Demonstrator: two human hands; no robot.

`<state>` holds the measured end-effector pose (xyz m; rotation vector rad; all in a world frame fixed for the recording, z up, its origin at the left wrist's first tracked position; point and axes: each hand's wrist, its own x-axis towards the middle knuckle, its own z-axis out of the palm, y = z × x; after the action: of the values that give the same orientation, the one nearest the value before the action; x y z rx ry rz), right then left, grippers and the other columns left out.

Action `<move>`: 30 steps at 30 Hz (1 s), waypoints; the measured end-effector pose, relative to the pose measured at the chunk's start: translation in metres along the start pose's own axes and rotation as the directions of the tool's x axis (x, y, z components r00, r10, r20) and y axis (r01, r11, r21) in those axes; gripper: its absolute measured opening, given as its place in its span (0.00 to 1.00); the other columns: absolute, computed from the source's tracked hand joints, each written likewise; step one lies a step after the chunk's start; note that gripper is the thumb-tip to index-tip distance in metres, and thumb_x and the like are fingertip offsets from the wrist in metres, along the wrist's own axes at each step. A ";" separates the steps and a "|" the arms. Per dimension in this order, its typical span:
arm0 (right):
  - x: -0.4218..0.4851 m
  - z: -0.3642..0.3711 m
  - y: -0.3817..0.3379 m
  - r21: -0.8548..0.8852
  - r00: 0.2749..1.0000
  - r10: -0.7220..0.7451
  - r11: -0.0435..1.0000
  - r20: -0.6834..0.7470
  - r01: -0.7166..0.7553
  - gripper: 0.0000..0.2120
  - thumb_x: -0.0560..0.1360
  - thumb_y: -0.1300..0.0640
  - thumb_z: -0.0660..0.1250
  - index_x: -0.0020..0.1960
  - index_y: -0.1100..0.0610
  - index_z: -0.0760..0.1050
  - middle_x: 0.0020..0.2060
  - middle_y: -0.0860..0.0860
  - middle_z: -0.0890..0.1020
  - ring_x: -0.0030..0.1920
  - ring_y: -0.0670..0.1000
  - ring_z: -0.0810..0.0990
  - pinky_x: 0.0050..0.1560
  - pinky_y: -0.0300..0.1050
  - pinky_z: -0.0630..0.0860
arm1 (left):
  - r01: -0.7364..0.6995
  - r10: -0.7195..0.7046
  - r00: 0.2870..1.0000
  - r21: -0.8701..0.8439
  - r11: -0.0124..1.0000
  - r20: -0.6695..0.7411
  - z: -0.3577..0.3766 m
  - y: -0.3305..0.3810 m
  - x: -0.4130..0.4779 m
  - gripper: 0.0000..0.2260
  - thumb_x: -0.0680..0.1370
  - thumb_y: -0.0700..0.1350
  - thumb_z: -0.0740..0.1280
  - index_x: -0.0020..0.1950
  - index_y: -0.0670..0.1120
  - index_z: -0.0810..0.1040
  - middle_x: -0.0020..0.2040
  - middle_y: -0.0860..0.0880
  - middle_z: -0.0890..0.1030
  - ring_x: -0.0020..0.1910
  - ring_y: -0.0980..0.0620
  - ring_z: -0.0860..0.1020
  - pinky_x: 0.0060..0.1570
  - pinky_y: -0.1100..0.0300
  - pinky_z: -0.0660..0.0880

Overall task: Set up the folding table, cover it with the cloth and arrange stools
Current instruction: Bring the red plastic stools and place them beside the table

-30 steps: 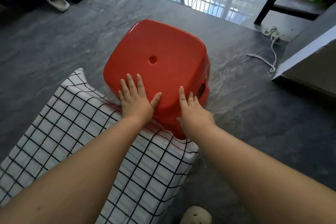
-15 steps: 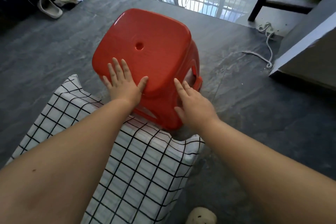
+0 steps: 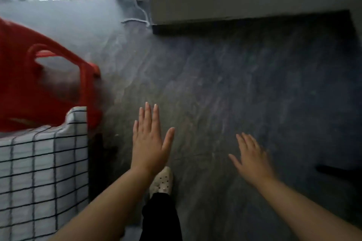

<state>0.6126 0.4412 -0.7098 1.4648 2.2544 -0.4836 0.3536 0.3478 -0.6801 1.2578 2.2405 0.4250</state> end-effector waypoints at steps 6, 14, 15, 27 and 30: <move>-0.119 0.019 0.119 0.414 0.896 0.359 0.881 -0.262 -0.232 0.34 0.75 0.44 0.61 0.72 0.65 0.61 0.70 0.64 0.65 0.70 0.63 0.63 0.68 0.54 0.61 | -0.342 0.320 0.931 0.107 0.934 0.177 0.107 0.168 -0.099 0.32 0.75 0.66 0.39 0.72 0.53 0.31 0.74 0.52 0.32 0.72 0.55 0.30 0.70 0.56 0.34; -0.426 0.120 0.319 0.617 0.583 0.780 0.578 -0.227 -0.534 0.34 0.77 0.45 0.61 0.74 0.63 0.56 0.74 0.62 0.59 0.73 0.60 0.57 0.71 0.53 0.55 | -0.647 0.574 0.685 0.014 0.762 0.449 0.259 0.344 -0.362 0.35 0.73 0.66 0.40 0.74 0.51 0.35 0.74 0.53 0.34 0.73 0.55 0.32 0.72 0.54 0.37; -0.472 0.138 0.338 0.618 0.513 0.830 0.525 -0.220 -0.585 0.33 0.76 0.45 0.61 0.73 0.65 0.59 0.72 0.64 0.62 0.72 0.62 0.60 0.70 0.55 0.58 | -0.684 0.603 0.636 -0.012 0.730 0.482 0.276 0.360 -0.398 0.34 0.73 0.66 0.40 0.74 0.51 0.34 0.74 0.53 0.34 0.73 0.55 0.32 0.72 0.54 0.37; -0.825 0.348 0.342 0.637 -0.238 0.929 -0.369 0.284 -0.677 0.34 0.76 0.48 0.64 0.73 0.66 0.59 0.73 0.65 0.59 0.74 0.62 0.54 0.73 0.51 0.49 | -0.908 0.642 0.033 -0.246 0.340 0.766 0.408 0.379 -0.708 0.35 0.75 0.64 0.45 0.76 0.47 0.45 0.77 0.46 0.47 0.76 0.48 0.44 0.72 0.50 0.43; -0.861 0.382 0.301 0.571 -0.373 0.803 -0.594 0.465 -0.567 0.34 0.76 0.45 0.62 0.74 0.64 0.57 0.74 0.63 0.56 0.74 0.61 0.52 0.73 0.53 0.51 | -0.936 0.589 -0.046 -0.241 0.256 0.807 0.425 0.356 -0.739 0.36 0.74 0.65 0.46 0.77 0.46 0.45 0.77 0.45 0.48 0.76 0.46 0.46 0.72 0.50 0.44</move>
<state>1.2601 -0.3000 -0.6173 3.2855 -0.3949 -0.4081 1.1625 -0.0950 -0.6260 2.3460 0.5052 -0.2870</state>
